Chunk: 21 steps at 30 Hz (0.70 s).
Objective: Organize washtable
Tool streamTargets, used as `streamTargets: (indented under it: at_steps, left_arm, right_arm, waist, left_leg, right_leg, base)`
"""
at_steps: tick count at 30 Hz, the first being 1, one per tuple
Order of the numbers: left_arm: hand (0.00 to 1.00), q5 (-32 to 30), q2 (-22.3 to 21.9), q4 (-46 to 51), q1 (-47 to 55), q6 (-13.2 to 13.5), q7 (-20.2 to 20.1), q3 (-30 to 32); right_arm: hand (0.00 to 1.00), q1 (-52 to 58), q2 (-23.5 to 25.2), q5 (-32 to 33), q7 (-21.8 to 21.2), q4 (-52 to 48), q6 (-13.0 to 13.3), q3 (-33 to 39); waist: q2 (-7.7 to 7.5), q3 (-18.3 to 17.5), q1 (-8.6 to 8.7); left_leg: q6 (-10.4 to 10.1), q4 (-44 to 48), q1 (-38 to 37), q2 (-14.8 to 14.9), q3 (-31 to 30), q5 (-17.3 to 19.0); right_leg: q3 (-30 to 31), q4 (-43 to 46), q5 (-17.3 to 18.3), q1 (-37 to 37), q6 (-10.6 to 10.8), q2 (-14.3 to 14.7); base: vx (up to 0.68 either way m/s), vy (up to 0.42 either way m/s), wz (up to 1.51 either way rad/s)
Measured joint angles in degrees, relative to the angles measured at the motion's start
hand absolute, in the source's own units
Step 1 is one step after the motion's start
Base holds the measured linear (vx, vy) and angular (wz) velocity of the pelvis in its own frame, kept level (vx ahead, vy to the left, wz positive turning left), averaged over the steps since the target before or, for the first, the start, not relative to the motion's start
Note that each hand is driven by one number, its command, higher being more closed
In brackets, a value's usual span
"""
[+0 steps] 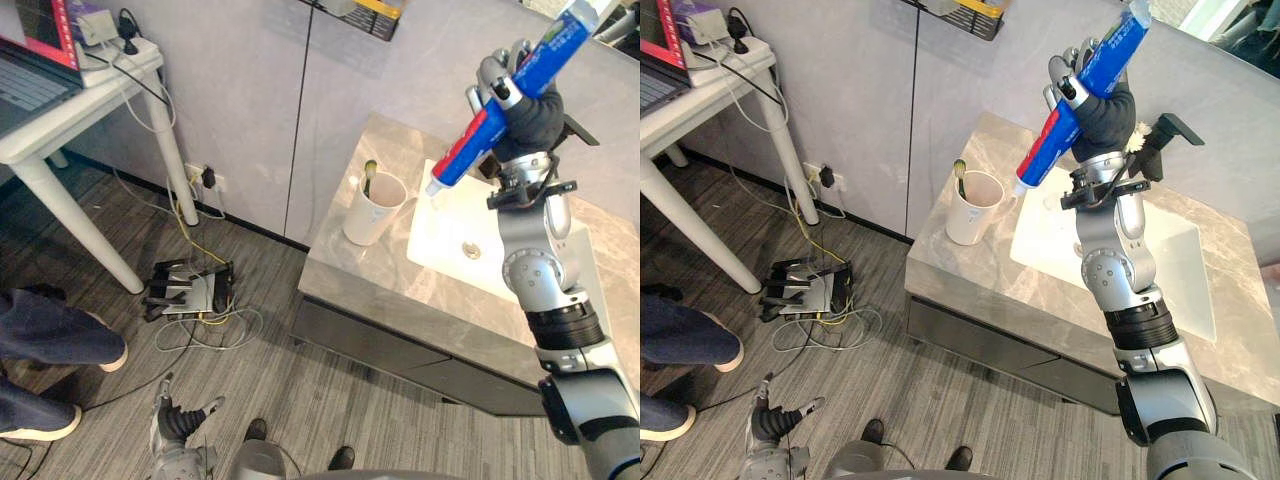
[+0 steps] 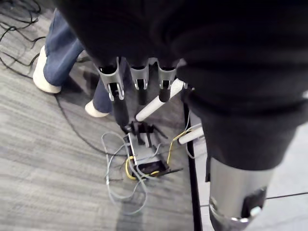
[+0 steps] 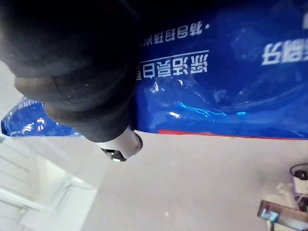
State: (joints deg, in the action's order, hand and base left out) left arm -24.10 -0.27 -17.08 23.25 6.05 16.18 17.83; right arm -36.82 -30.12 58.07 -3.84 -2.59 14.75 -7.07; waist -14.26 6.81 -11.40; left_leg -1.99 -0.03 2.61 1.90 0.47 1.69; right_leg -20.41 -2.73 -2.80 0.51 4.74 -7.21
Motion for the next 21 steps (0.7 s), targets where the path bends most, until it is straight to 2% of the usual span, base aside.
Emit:
streamTargets:
  at_steps: [3, 8, 12, 16, 21]
  left_arm:
    - [0.00, 1.2, 0.5, -2.9, -1.6, -0.2, 0.0, -0.2]
    - [0.00, 3.5, 0.7, -4.3, -2.3, -0.4, 0.0, -0.2]
    - [0.00, 5.8, 1.8, -6.9, -3.4, -0.4, 0.1, -0.4]
    - [0.00, 7.6, 3.9, -11.1, -4.4, -0.1, 0.0, -2.1]
    - [0.00, 10.1, 4.0, -16.3, -4.2, 0.0, -0.2, -1.6]
  right_arm:
    - [1.00, 2.7, 0.0, 0.4, -0.1, -3.6, 0.6, 0.0]
    - [1.00, 5.2, 0.6, 0.3, 0.0, -3.7, 0.9, -0.3]
    - [1.00, 5.1, 0.6, 0.3, 0.2, -2.5, 1.5, -1.0]
    - [1.00, -1.5, 0.6, 0.3, 1.6, 4.6, 1.7, -3.2]
    - [1.00, -9.4, 0.6, 0.3, 4.0, 7.0, 2.7, -3.1]
  waist:
    - [-0.25, 0.0, 0.11]
    - [-0.44, 0.2, 0.14]
    - [-1.17, 0.5, 0.00]
    - [-1.95, 0.9, -0.08]
    - [-2.09, 1.0, -0.42]
  left_leg:
    - [0.0, 0.0, 0.8, 0.2, 0.0, 0.0]
    - [0.2, 0.0, 1.2, 0.1, -0.2, -0.3]
    - [0.2, 0.3, 2.3, 0.0, -0.8, -0.4]
    - [0.2, 0.9, 3.4, 0.0, -1.5, -0.4]
    - [0.2, 0.9, 3.8, 0.1, -1.3, -0.4]
  right_leg:
    - [0.0, 0.1, 0.2, 0.8, -0.2, 0.0]
    - [-0.2, 0.1, 0.2, 1.1, -0.2, 0.0]
    - [-0.8, 0.0, 0.2, 1.8, -0.2, 0.2]
    - [-1.6, -0.3, 0.1, 2.0, -0.3, 0.3]
    - [-1.4, -0.3, 0.1, 2.6, -0.3, 0.3]
  base:
    - [-0.01, -0.004, 0.00]
    - [0.00, 0.000, 0.00]
    - [0.02, -0.001, 0.06]
    - [0.03, 0.000, 0.11]
    - [0.00, 0.000, 0.00]
